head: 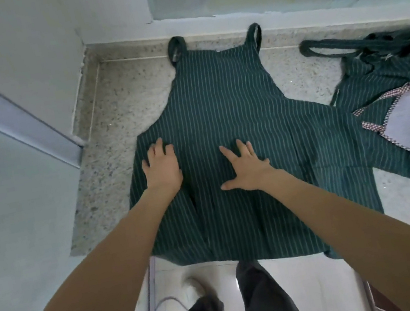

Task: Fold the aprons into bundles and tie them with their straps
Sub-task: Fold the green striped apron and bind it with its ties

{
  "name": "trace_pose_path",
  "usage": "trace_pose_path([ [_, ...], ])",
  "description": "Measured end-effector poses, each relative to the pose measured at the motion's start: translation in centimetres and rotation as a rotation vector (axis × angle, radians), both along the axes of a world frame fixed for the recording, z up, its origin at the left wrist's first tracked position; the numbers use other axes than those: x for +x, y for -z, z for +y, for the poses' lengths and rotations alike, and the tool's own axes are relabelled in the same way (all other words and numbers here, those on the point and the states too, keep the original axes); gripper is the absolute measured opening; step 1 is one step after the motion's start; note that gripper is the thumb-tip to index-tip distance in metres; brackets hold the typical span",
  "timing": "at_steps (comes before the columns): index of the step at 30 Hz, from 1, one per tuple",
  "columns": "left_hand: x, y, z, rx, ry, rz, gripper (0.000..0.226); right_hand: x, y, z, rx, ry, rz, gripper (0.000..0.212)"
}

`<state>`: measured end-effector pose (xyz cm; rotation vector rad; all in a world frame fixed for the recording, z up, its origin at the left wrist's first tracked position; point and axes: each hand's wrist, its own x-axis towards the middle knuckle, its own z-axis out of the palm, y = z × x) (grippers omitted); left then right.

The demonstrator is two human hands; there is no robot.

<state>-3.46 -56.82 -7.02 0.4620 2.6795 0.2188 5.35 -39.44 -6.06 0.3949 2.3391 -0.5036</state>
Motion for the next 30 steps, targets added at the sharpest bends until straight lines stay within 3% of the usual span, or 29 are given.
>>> trace_pose_path([
  [5,-1.2,0.3,-3.8,0.046,-0.388,-0.130,0.100,0.1,0.6,-4.1,-0.028,0.112,-0.084,0.118],
  [7,-2.2,1.0,-5.1,0.118,-0.440,-0.163,0.092,0.1,1.0,-4.6,-0.005,0.126,-0.087,0.123],
  [11,-3.5,1.1,-6.7,0.304,-0.371,-0.323,0.052,0.2,1.3,-4.8,0.035,0.148,-0.089,0.128],
  [17,-4.4,0.7,-8.5,0.440,-0.411,-0.270,0.049,0.3,1.2,-4.8,0.111,0.161,-0.096,0.130],
  [20,-4.8,0.7,-9.3,0.471,-0.434,-0.144,0.050,-0.1,0.2,-6.3,0.385,0.056,-0.059,0.132],
  [22,-4.1,0.5,-9.2,0.521,-0.493,-0.136,0.051,-0.1,-0.2,-8.5,0.493,-0.032,0.059,0.123],
  [24,-3.3,-0.1,-9.1,0.627,-0.526,-0.218,0.060,0.6,0.1,-10.6,0.413,0.003,0.106,0.102],
  [26,-2.3,-0.9,-9.2,0.702,-0.440,-0.423,0.081,1.7,0.8,-11.4,0.264,0.084,0.103,0.089],
  [28,-1.6,-1.3,-9.9,0.639,-0.307,-0.628,0.087,2.5,0.7,-10.9,0.144,0.074,0.075,0.097],
  [30,-1.2,-1.1,-10.7,0.459,-0.217,-0.656,0.078,2.9,0.1,-10.2,0.040,0.053,0.043,0.110],
])
